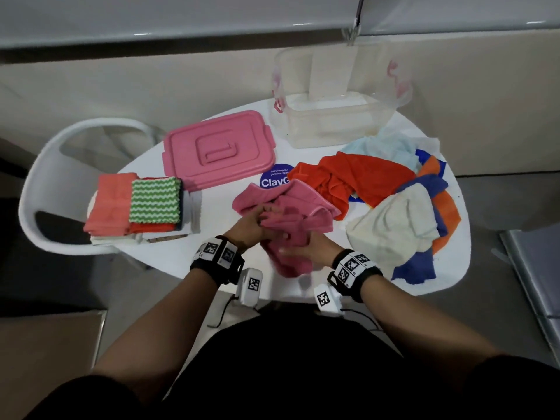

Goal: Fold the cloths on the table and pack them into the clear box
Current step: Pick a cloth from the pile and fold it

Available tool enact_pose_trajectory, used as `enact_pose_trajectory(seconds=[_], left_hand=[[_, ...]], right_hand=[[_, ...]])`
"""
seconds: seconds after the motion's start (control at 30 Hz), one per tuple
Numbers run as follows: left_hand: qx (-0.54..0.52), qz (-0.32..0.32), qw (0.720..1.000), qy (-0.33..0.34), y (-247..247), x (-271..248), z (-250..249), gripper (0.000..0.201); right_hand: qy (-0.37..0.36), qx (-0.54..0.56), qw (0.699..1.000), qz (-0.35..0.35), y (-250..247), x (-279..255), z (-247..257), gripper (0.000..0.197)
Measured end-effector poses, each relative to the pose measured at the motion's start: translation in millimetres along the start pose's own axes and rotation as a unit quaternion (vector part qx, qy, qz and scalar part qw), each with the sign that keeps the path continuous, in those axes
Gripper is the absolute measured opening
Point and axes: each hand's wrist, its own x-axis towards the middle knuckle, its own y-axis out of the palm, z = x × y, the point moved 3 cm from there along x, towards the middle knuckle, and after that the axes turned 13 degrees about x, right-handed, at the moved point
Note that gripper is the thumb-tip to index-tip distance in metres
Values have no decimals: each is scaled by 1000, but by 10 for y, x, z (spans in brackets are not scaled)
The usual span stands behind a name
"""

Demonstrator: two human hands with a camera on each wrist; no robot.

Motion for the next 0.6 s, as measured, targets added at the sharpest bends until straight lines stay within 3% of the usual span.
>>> enact_pose_trajectory(seconds=[0.07, 0.13, 0.23, 0.27, 0.33, 0.4, 0.47, 0.53, 0.6], left_hand=[[-134, -115, 984, -5, -216, -94, 70, 42], [-177, -178, 966, -61, -366, -194, 180, 41], [-208, -118, 956, -169, -506, -282, 411, 64], [-228, -83, 955, -172, -569, -311, 488, 64], [-225, -84, 958, -158, -819, -361, 636, 67], [-202, -153, 955, -151, -1173, -435, 761, 72], [-165, -248, 945, -134, -1588, -565, 827, 54], [-133, -294, 939, -119, -2022, -664, 862, 37], [-127, -310, 935, -117, -2429, -692, 946, 39]], right_hand=[[-31, 21, 999, -21, 189, 42, 196, 42], [-63, 43, 997, -21, 413, 131, 363, 40], [-84, 34, 996, 12, 770, 310, 554, 45], [-81, 26, 996, 26, 879, 358, 609, 45], [-79, 13, 996, 48, 1092, 462, 708, 42], [-65, 33, 996, 58, 1292, 585, 765, 37], [-15, 85, 993, 81, 1534, 701, 829, 32], [38, 125, 983, 128, 1836, 828, 927, 40], [47, 128, 977, 164, 2142, 972, 1071, 40]])
